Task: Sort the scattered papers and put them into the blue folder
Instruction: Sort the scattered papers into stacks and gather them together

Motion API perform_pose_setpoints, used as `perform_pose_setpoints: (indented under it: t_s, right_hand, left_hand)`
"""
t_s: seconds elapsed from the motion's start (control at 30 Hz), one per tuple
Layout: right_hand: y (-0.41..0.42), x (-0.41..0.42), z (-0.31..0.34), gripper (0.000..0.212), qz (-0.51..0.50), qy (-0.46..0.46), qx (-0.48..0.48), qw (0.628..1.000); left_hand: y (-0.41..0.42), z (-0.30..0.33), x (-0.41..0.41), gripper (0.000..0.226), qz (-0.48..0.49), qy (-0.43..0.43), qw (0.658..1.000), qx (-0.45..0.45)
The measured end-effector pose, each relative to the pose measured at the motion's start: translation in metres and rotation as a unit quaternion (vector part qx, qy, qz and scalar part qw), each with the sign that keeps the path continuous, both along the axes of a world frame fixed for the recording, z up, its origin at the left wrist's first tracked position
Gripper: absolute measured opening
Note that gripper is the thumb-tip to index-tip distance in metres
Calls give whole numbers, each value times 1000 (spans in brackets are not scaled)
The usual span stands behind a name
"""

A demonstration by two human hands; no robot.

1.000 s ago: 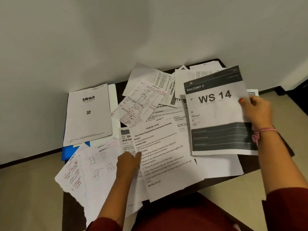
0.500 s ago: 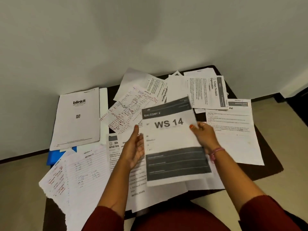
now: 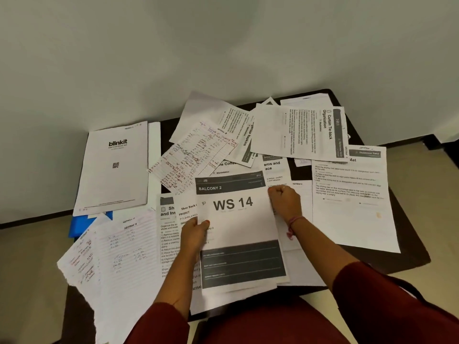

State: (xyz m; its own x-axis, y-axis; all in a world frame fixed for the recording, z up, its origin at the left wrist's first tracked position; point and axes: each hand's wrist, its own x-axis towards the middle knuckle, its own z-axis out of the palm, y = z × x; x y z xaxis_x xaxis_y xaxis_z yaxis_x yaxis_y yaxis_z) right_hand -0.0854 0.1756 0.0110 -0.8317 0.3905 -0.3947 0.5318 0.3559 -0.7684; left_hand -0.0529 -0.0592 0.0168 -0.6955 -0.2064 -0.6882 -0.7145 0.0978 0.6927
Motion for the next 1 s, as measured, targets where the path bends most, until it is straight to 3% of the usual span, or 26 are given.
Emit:
perform_pose_setpoints:
  t_s: [0.27,0.67,1.0]
  right_hand:
    - [2,-8,5,40,22,-42,-23,999]
    - [22,43,13,26,-70,-60,-117,989]
    - [27,51,4,14,-18,-56,-60,996]
  left_hand:
    - [-4,-4,2,25,11,-2,1000,8]
    - [1,-2,6,29,-5,5,1000,-5]
    - [2,-3,8,20,20,10,1000,11]
